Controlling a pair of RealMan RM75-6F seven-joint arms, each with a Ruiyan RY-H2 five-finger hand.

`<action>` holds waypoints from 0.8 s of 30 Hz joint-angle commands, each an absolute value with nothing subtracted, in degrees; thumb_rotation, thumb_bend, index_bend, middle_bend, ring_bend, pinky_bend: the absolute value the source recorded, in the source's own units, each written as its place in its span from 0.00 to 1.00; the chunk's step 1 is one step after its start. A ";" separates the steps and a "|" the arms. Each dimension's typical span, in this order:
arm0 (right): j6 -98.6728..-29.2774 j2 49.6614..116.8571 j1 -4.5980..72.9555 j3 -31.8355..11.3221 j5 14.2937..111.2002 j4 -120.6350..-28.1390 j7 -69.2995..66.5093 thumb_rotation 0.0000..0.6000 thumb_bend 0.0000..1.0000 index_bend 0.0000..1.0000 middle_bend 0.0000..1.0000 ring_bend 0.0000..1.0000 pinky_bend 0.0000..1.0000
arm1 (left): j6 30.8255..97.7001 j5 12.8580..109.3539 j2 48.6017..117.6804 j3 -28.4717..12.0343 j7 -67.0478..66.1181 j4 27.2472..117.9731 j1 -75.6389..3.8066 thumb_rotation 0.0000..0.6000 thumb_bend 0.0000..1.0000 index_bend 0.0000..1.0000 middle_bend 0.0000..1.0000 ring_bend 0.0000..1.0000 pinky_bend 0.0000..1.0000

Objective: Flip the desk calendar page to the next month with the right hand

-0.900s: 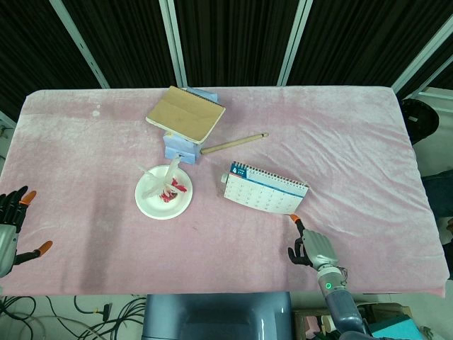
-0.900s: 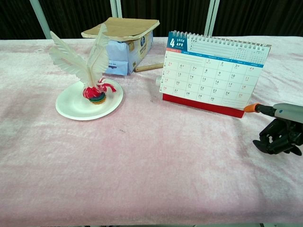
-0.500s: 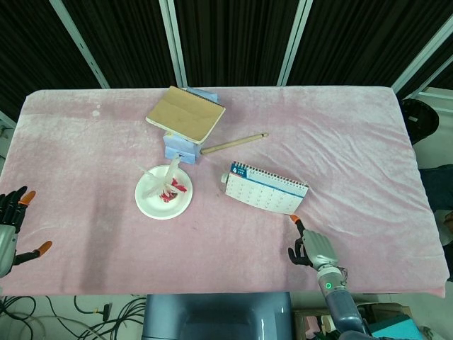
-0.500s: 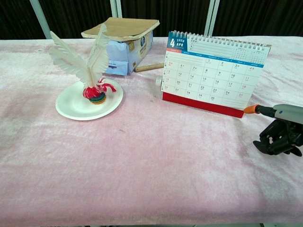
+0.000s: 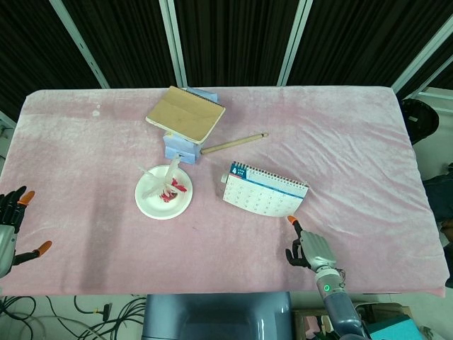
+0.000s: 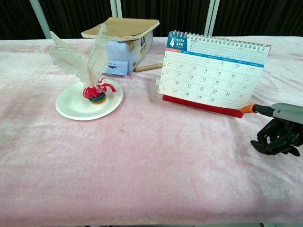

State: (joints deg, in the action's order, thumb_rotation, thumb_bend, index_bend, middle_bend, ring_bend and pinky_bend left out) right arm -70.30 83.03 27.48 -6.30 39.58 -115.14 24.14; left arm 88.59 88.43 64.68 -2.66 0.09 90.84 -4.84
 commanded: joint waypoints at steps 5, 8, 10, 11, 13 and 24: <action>-70.40 83.34 27.74 -6.65 39.10 -114.76 24.31 1.00 0.45 0.00 0.72 0.76 0.79 | 88.56 88.41 64.67 -2.66 0.05 90.89 -4.84 1.00 0.00 0.00 0.00 0.00 0.00; -70.22 83.82 28.07 -6.98 38.62 -114.14 24.46 1.00 0.45 0.00 0.72 0.76 0.79 | 88.58 88.37 64.67 -2.70 0.10 90.95 -4.83 1.00 0.00 0.00 0.00 0.00 0.00; -70.12 84.13 28.32 -7.23 38.46 -113.85 24.57 1.00 0.45 0.00 0.72 0.76 0.79 | 88.56 88.36 64.67 -2.69 0.10 90.97 -4.83 1.00 0.00 0.00 0.00 0.00 0.00; -70.08 84.40 28.56 -7.49 38.37 -113.62 24.71 1.00 0.45 0.00 0.72 0.76 0.79 | 88.58 88.38 64.66 -2.68 0.12 90.99 -4.82 1.00 0.00 0.00 0.00 0.00 0.00; -70.20 85.00 29.16 -8.12 38.30 -113.23 25.23 1.00 0.45 0.00 0.72 0.76 0.79 | 88.61 88.37 64.65 -2.68 0.17 91.04 -4.79 1.00 0.00 0.00 0.00 0.00 0.00; -73.55 87.25 34.19 -13.30 38.13 -115.00 31.76 1.00 0.46 0.00 0.71 0.75 0.79 | 88.56 88.44 64.47 -2.58 0.79 91.31 -4.72 1.00 0.00 0.00 0.00 0.00 0.00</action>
